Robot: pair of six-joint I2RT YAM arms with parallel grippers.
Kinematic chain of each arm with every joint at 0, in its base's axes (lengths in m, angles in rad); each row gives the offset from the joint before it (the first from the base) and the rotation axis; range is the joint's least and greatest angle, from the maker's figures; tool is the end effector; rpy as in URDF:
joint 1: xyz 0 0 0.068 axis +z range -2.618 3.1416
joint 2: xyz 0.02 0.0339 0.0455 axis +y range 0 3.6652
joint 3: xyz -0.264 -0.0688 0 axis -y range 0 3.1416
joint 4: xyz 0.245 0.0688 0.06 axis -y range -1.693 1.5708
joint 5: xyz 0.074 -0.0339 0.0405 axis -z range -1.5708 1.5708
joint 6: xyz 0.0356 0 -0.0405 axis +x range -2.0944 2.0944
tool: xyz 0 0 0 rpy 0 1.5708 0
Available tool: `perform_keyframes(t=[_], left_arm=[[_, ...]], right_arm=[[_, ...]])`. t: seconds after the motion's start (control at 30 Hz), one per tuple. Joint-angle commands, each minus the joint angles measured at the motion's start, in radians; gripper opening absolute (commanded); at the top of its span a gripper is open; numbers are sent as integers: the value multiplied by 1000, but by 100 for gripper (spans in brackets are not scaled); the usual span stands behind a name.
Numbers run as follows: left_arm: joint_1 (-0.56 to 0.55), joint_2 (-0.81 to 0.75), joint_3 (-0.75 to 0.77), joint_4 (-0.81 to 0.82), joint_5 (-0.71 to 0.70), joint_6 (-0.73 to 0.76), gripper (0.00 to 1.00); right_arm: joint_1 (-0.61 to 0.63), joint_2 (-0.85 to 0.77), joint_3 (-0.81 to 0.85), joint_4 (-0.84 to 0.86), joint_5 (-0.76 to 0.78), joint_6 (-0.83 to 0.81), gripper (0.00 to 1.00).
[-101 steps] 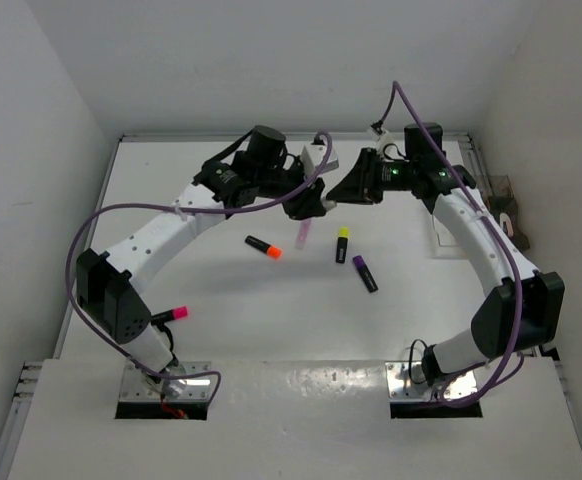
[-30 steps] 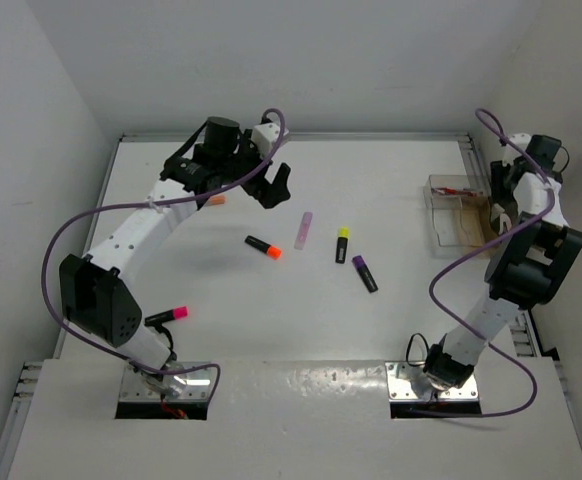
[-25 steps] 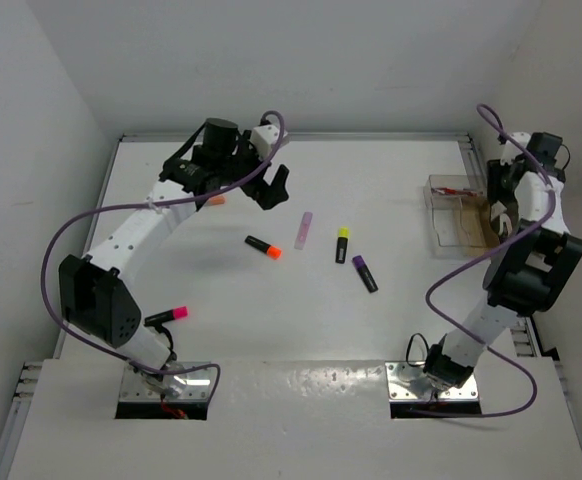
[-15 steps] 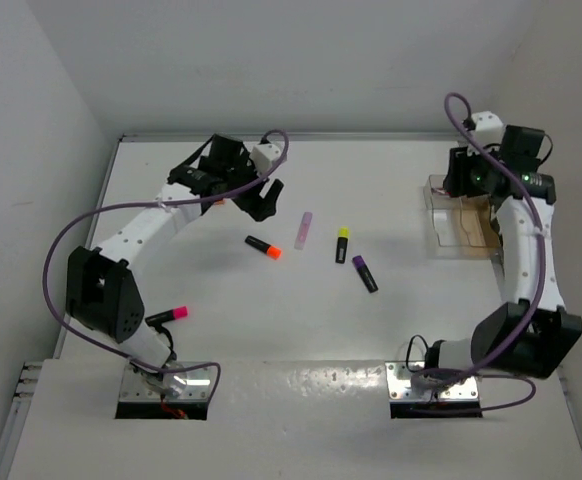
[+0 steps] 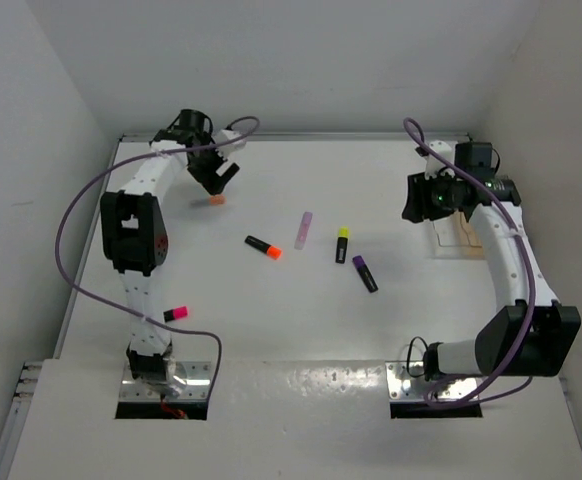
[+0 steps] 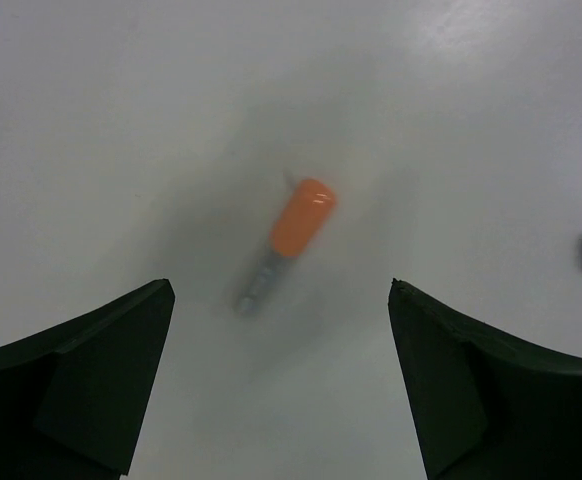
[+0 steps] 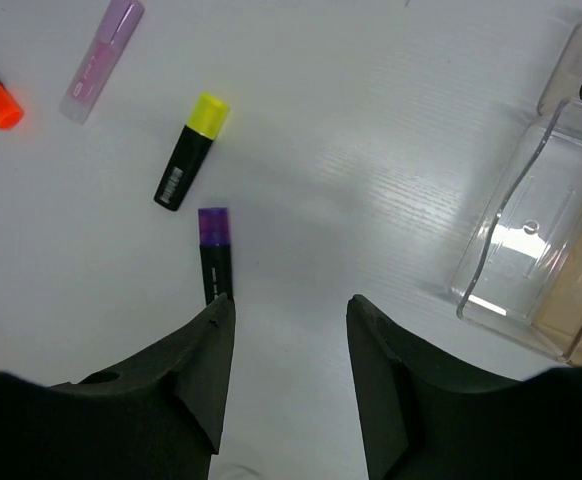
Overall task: Sort the stationery into containers
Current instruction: Grab a piece of stationery with the left arm
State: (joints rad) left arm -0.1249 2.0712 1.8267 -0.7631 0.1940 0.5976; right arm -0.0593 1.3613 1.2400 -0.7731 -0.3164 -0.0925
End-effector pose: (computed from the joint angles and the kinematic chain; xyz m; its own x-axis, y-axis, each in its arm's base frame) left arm 0.4526 -0.0637 0.2519 -0.5673 0.6277 -0.5331 0.6575 0.7350 0.1656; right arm 0.2832 -0.0057 0.3175 -0.7624 -0.0427 -0.6457 -0.2094 0.9604 0.1838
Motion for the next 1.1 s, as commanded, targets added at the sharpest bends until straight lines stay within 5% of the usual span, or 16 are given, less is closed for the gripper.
perform_keyframes(t=[0.0,0.27,0.6,0.83,1.07], left_arm=[[59,117,166,-143,13,183,96],[117,219,221,-197,64,340,94],[157,267,158,-173,111,330,83],[149,224,53,-96,131,298,60],[140,133,-66,-67,194,248,33]], right_arm=[[19,9,9,20,-6,19,48],[38,42,30,12,-3,30,48],[49,84,88,-6,-6,37,48],[101,104,142,-32,-10,42,48],[108,124,159,43,-240,235,49]])
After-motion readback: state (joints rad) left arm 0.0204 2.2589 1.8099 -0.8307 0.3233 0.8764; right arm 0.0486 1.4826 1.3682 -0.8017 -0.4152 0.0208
